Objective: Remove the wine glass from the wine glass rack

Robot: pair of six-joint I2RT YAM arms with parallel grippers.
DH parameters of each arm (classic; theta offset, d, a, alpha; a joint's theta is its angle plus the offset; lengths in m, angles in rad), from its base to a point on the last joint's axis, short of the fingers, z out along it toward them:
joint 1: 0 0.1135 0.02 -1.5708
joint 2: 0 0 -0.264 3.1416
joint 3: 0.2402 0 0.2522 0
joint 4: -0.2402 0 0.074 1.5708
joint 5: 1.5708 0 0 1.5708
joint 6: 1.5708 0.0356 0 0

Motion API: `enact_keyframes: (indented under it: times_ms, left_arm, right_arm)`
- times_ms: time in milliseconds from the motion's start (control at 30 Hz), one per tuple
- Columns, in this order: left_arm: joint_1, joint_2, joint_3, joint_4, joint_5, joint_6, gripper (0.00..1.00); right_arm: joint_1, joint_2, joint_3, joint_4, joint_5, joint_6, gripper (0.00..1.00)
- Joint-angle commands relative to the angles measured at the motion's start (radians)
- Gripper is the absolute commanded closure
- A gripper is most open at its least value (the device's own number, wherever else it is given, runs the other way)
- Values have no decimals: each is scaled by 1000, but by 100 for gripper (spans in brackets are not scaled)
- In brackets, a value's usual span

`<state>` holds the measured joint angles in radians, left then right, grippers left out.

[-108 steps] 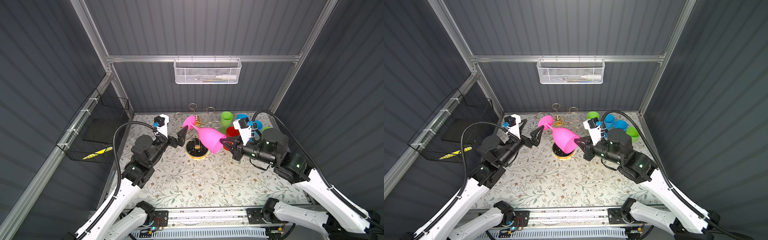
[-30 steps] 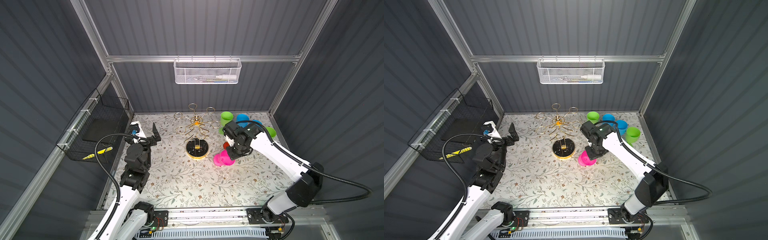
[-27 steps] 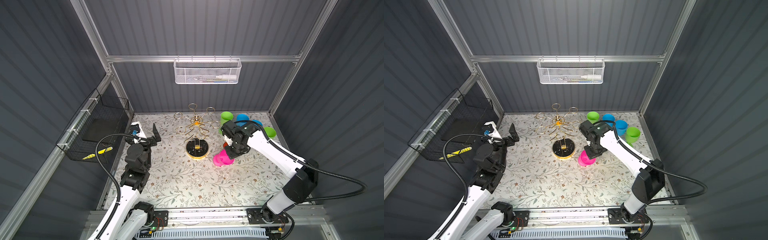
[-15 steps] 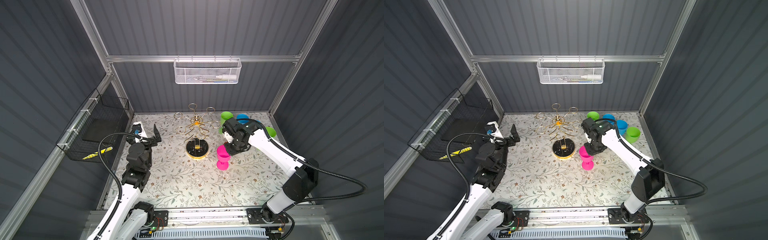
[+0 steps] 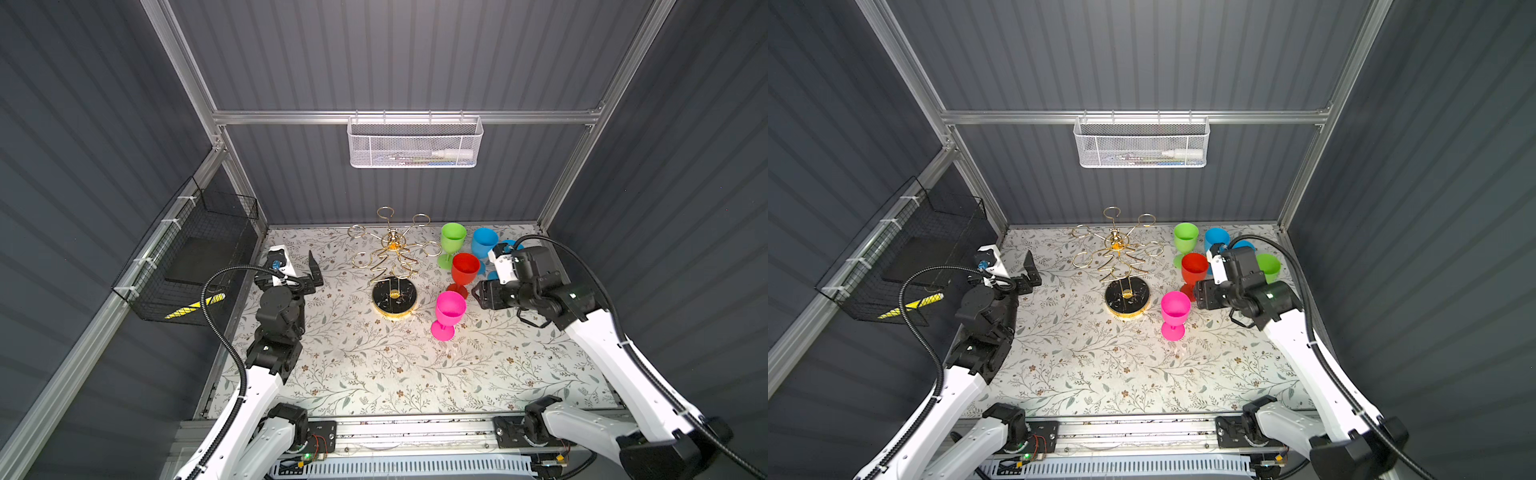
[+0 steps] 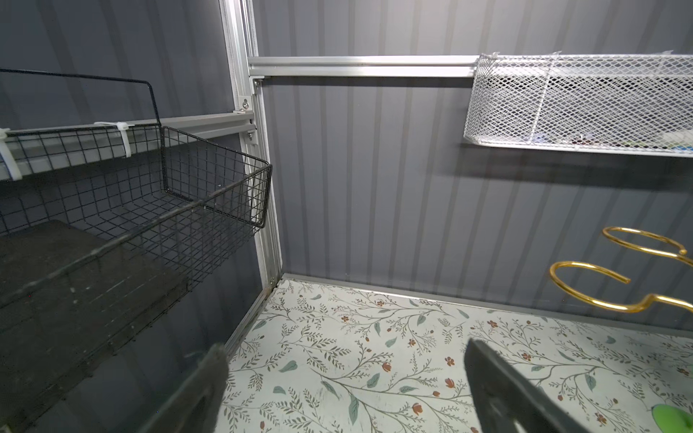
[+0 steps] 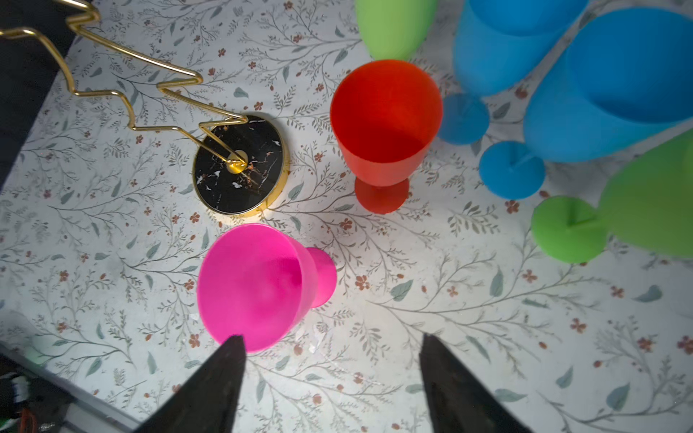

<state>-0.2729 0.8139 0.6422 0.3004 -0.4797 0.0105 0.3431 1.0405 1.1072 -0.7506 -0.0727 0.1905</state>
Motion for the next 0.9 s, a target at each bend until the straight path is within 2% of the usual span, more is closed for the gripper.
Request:
enact_keyframes:
  times_ms: [0, 200, 400, 600, 700, 867]
  left_arm:
    - [11, 15, -28, 35, -25, -12, 0]
    - [41, 47, -133, 99, -45, -48, 0]
    - [69, 140, -247, 239, 3, -36, 0]
    - [79, 304, -349, 467, -12, -9, 0]
    - [79, 414, -365, 573, -44, 38, 0]
    - [79, 568, -385, 728, -45, 72, 0]
  right_arm:
    - [-56, -83, -133, 266, 9, -13, 1]
    - [-162, -192, -424, 649, 10, -44, 1]
    - [-239, -166, -628, 943, 44, -77, 1]
    - [-340, -54, -779, 1283, 65, -101, 1]
    - [-398, 37, -834, 1468, 13, -82, 1]
    - [-447, 181, -863, 1625, -26, -90, 1]
